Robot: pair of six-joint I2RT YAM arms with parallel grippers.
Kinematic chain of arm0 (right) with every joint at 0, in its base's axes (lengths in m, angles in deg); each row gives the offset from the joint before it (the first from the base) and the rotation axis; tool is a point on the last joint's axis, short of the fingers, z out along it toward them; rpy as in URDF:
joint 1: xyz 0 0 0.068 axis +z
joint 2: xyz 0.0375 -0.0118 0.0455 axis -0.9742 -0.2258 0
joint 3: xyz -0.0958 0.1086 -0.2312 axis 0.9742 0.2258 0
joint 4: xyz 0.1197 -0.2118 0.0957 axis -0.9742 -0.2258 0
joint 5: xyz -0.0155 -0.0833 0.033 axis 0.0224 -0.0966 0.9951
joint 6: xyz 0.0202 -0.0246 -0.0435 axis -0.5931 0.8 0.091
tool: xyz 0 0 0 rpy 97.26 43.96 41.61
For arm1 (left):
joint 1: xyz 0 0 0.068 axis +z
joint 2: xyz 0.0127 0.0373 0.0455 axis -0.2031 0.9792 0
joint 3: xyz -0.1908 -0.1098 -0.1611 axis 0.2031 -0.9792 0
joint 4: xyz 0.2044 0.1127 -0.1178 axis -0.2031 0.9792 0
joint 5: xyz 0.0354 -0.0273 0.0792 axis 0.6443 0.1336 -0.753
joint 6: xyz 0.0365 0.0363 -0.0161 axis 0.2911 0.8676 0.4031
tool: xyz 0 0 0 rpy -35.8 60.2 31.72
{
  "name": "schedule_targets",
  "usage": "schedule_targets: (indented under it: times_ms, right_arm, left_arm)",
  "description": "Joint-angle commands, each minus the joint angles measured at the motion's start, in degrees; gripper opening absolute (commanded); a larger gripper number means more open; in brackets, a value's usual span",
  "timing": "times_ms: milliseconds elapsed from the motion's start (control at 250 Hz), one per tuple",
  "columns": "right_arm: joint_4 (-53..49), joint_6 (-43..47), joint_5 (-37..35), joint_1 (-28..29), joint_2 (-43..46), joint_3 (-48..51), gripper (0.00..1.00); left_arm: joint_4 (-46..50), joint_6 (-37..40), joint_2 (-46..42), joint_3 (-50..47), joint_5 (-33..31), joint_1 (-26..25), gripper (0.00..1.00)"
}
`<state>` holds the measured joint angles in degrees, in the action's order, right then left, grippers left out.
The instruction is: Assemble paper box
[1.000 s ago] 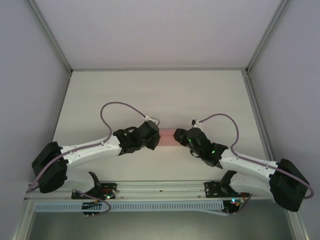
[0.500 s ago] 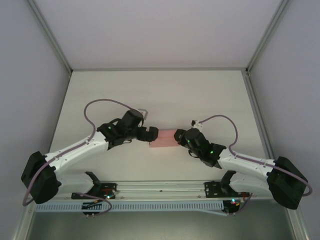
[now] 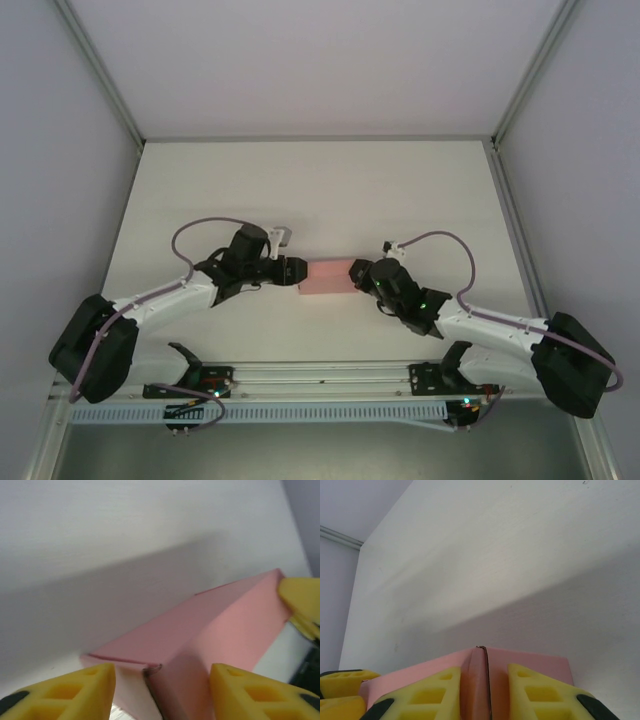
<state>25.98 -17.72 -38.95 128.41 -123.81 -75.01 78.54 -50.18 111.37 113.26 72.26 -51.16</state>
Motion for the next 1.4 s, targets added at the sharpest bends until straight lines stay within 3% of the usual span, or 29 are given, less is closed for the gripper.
schedule_targets:
  times_ms: [0, 72, 120, 232, 347, 555, 619, 667, 719, 775, 858, 890, 930, 994, 1054, 1146, 1246, 1326, 1394]
  right_arm:
    - [-4.57, 3.95, 4.05, -0.38, -3.07, 5.72, 0.13]
    - [0.51, 8.07, 5.46, -0.74, -3.33, 7.76, 0.10]
    - [4.06, 10.98, 6.82, -1.16, -3.51, 9.44, 0.06]
    - [11.35, 13.22, 11.55, -3.14, -3.68, 12.98, 0.00]
    - [15.16, 14.93, 15.39, -4.35, -4.15, 14.27, 0.00]
    - [10.28, 15.38, 15.07, -4.61, -4.12, 10.78, 0.00]
    - [4.08, 14.49, 13.77, -4.61, -2.55, 7.42, 0.03]
    - [-1.88, 14.03, 12.29, -4.59, -1.15, 4.22, 0.15]
    - [-8.14, 13.47, 10.21, -4.62, 0.28, 0.81, 0.21]
    - [-13.56, 12.96, 7.88, -4.54, 1.49, -2.44, 0.33]
    - [-19.50, 13.89, 3.88, -4.76, 2.82, -7.19, 0.47]
    - [-21.79, 14.26, 2.46, -4.92, 3.07, -9.09, 0.57]
    - [-23.53, 16.32, 1.56, -5.34, 3.25, -11.32, 0.59]
    - [-25.38, 20.71, 1.06, -5.81, 3.43, -14.60, 0.73]
    - [-26.02, 26.63, 1.77, -6.33, 3.08, -17.55, 0.99]
    - [-24.94, 39.63, 6.26, -6.71, 2.04, -21.25, 1.00]
    - [-25.60, 58.89, 18.90, -6.77, -0.66, -25.25, 1.00]
    - [-32.54, 75.13, 30.10, -6.73, -4.64, -30.32, 1.00]
    - [-40.58, 86.75, 34.14, -6.59, -9.36, -35.33, 1.00]
  left_arm:
    - [-0.99, 0.71, 2.98, -5.94, 2.72, 0.25, 0.34]
    - [-5.48, 1.63, 3.13, -8.82, 3.20, 0.31, 0.10]
    - [-7.84, 1.76, 3.26, -10.47, 3.17, 0.33, 0.00]
    - [-10.85, 3.46, 3.33, -12.60, 3.64, 0.41, 0.00]
    - [-12.81, 4.47, 3.96, -13.88, 3.53, 0.42, 0.00]
    - [-10.12, 3.60, 5.28, -10.37, 3.87, 0.36, 0.00]
    - [-6.42, 3.36, 4.28, -7.69, 2.59, 0.39, 0.20]
    - [-2.43, 3.43, 3.55, -4.74, 1.34, 0.33, 0.25]
    - [2.22, 3.69, 3.09, -1.11, -0.77, 0.41, 0.42]
    - [6.23, 4.34, 2.52, 2.49, -2.97, 0.39, 0.52]
    - [11.10, 6.02, 1.42, 7.52, -6.38, 0.36, 0.83]
    - [12.70, 6.12, 0.87, 9.31, -8.02, 0.37, 0.92]
    - [15.01, 6.68, 0.17, 11.69, -10.12, 0.45, 0.99]
    - [17.71, 7.98, -1.04, 15.03, -13.55, 0.49, 1.00]
    - [20.38, 8.41, -2.08, 17.83, -18.50, 0.55, 1.00]
    - [24.33, 8.27, -3.81, 21.15, -26.39, 1.26, 1.00]
    - [27.80, 6.87, -5.99, 22.39, -37.34, 2.87, 1.00]
    - [28.81, 7.37, -8.09, 21.91, -40.22, 4.89, 1.00]
    - [28.50, 7.35, -10.35, 20.54, -41.53, 6.40, 1.00]
